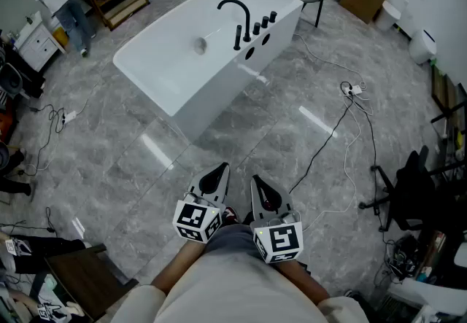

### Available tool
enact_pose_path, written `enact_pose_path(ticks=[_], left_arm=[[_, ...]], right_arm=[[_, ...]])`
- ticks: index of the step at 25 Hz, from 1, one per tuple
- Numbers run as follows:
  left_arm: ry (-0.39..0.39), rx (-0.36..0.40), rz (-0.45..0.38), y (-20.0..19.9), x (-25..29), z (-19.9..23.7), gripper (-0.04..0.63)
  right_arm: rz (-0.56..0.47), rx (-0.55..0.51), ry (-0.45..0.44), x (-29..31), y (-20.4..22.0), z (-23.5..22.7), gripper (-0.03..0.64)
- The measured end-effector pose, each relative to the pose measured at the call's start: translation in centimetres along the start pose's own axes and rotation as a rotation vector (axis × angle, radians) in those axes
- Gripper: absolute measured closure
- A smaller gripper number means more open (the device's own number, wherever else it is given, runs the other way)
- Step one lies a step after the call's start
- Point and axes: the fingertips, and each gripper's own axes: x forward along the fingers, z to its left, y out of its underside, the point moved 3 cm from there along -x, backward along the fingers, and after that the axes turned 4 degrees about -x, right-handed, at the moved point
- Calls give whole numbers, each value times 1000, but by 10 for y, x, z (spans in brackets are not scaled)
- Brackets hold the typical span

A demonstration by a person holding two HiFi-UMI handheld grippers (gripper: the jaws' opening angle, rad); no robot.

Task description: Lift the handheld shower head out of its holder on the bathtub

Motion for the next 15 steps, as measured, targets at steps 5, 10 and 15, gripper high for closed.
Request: enact_pose_path(ticks=[5, 10, 15], left_arm=[[-10, -16, -10, -4, -8, 4, 591], [-5, -28, 16, 1, -13, 3, 591], [-15, -47, -4, 0, -21, 10, 591]], right_arm=[[6, -14, -2, 4, 2, 6, 598], [31, -22, -4, 5, 6, 4, 598], [62, -6, -26, 5, 8, 13, 598]])
